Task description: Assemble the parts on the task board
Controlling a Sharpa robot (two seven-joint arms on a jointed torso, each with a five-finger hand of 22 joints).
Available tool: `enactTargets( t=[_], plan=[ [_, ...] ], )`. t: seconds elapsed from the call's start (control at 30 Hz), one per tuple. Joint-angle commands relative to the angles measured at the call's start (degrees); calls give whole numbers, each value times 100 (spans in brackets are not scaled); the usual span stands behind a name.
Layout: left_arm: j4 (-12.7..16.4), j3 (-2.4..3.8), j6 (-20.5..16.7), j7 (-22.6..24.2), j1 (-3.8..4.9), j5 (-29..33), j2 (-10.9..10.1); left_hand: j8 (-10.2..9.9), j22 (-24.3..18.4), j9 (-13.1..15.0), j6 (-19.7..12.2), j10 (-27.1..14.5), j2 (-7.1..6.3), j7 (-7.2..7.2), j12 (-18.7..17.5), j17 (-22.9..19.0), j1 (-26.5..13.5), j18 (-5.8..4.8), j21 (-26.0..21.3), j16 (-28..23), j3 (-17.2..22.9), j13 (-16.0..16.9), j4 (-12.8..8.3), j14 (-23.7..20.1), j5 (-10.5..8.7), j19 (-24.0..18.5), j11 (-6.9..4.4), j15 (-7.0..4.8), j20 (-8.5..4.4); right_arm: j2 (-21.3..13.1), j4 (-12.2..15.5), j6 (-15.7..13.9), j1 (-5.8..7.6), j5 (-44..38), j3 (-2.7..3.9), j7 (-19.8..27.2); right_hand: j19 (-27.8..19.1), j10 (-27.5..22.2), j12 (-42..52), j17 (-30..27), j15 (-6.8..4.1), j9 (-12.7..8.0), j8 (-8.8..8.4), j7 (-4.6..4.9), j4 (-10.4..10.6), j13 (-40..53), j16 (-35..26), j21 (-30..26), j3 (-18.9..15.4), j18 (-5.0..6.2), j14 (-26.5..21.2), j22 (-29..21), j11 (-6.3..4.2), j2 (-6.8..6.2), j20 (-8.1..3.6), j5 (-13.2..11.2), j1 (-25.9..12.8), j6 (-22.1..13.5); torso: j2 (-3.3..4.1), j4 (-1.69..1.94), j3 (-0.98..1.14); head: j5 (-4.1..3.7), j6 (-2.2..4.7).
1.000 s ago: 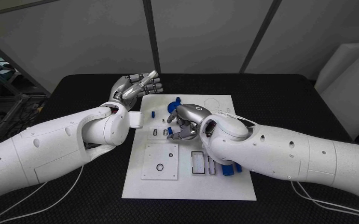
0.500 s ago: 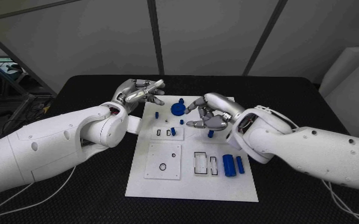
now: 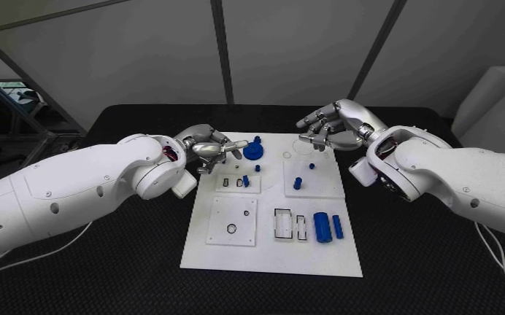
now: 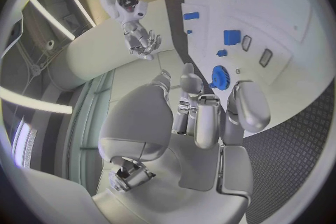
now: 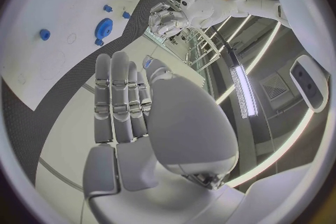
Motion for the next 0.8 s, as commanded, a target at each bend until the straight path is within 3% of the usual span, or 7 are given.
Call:
enactTargets(
  t=[0.03,0.17,0.37,0.6,0.8],
  plan=[
    [-72,-5,719,-1316,51,-1420,101,340,194,332,-187,-55,15,-4,298,787,-60,60,148,21,-234,324,117,400,10,-46,10,-25,-14,9,-71,-28,19,631,6,280,-21,-21,-327,-164,73,3,-31,36,8,-307,-426,-261,53,15,-51,-172,69,-52,76,41,-50,-5,-43,18,11,9,-43],
    [-258,-32,990,-1578,107,-1865,295,616,342,638,-338,-55,37,-16,431,801,-117,50,250,19,-509,478,140,402,16,-55,-15,-34,-24,28,-126,-93,25,674,6,297,-27,28,-732,-441,154,3,-48,79,58,-790,-1106,-692,-3,22,-26,-462,139,-151,169,165,-205,-16,-51,27,5,-9,-55],
    [-494,-113,1235,-1703,172,-2089,546,788,518,850,-414,1,94,-39,557,809,-129,24,361,17,-689,629,141,404,5,-9,-34,-49,-35,70,-158,-131,28,667,6,297,143,192,-960,-683,182,6,-43,99,45,-1238,-1730,-1086,-88,32,198,-751,160,-115,203,204,-297,11,-34,11,10,2,-59],
    [-718,-315,1485,-1761,292,-2174,767,846,561,935,-448,7,116,-46,580,811,-158,19,387,14,-779,658,148,404,4,-3,-39,-54,-40,98,-188,-154,28,624,6,265,257,288,-1034,-764,186,6,-35,91,14,-1458,-2024,-1265,-135,23,333,-885,154,-92,206,223,-324,36,-22,22,9,-4,-83],
    [-781,-375,1527,-1771,330,-2187,873,883,576,1004,-488,-8,132,-47,573,811,-155,19,396,11,-853,653,140,404,4,-10,-41,-56,-42,124,-214,-155,28,579,6,233,279,302,-1051,-779,189,5,-36,92,6,-1512,-2095,-1311,-146,22,359,-917,156,-85,208,229,-330,37,-22,30,7,-16,-104]
  ],
)
